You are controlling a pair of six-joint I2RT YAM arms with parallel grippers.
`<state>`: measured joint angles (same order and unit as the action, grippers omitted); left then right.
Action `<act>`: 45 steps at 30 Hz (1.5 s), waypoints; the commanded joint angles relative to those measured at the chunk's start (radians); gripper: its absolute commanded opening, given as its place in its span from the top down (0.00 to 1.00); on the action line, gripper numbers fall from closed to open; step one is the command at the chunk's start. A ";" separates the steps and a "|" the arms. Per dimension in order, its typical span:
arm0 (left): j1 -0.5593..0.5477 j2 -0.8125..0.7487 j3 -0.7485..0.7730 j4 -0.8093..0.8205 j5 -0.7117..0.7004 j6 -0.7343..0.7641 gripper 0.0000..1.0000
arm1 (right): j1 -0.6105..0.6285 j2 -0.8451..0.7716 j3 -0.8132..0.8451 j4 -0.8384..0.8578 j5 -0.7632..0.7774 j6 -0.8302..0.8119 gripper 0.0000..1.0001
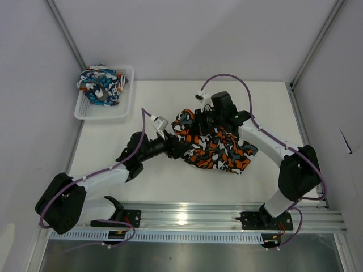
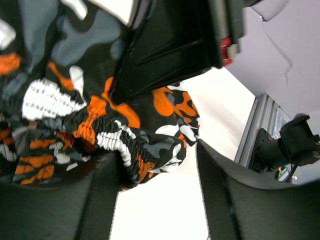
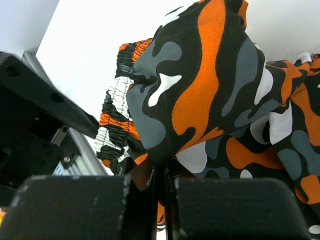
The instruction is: Fold and stack the shorts
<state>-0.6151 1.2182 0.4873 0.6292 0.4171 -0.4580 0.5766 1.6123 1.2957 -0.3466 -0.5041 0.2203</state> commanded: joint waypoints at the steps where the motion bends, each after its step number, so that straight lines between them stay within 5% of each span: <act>1: -0.017 -0.039 0.019 0.072 0.058 0.044 0.39 | -0.017 0.015 0.059 -0.055 -0.112 -0.035 0.97; 15: -0.032 0.009 0.069 0.006 0.075 0.053 0.80 | -0.031 0.028 0.063 -0.032 -0.197 -0.021 0.97; 17: -0.035 0.017 0.071 0.009 0.077 0.048 0.99 | -0.031 0.028 0.060 -0.028 -0.198 -0.013 0.97; 20: -0.035 0.026 0.083 -0.014 0.072 0.044 1.00 | -0.031 0.023 0.053 -0.025 -0.192 -0.018 0.95; 23: -0.035 0.001 0.096 -0.052 0.045 0.029 1.00 | -0.031 0.006 0.042 -0.029 -0.124 -0.024 0.68; 30: -0.035 -0.215 0.161 -0.359 -0.199 -0.076 1.00 | -0.055 -0.124 -0.061 0.041 0.181 0.013 0.33; 36: -0.008 -0.322 0.281 -0.756 -0.466 -0.136 1.00 | -0.092 -0.288 -0.202 0.110 0.335 0.056 0.30; 45: 0.187 -0.399 0.192 -0.804 -0.387 -0.189 1.00 | -0.176 -0.433 -0.444 0.158 0.469 0.122 0.32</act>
<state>-0.4824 0.8547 0.7006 -0.1360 0.0147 -0.6067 0.4282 1.1976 0.9028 -0.2333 -0.1154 0.3054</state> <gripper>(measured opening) 0.012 0.687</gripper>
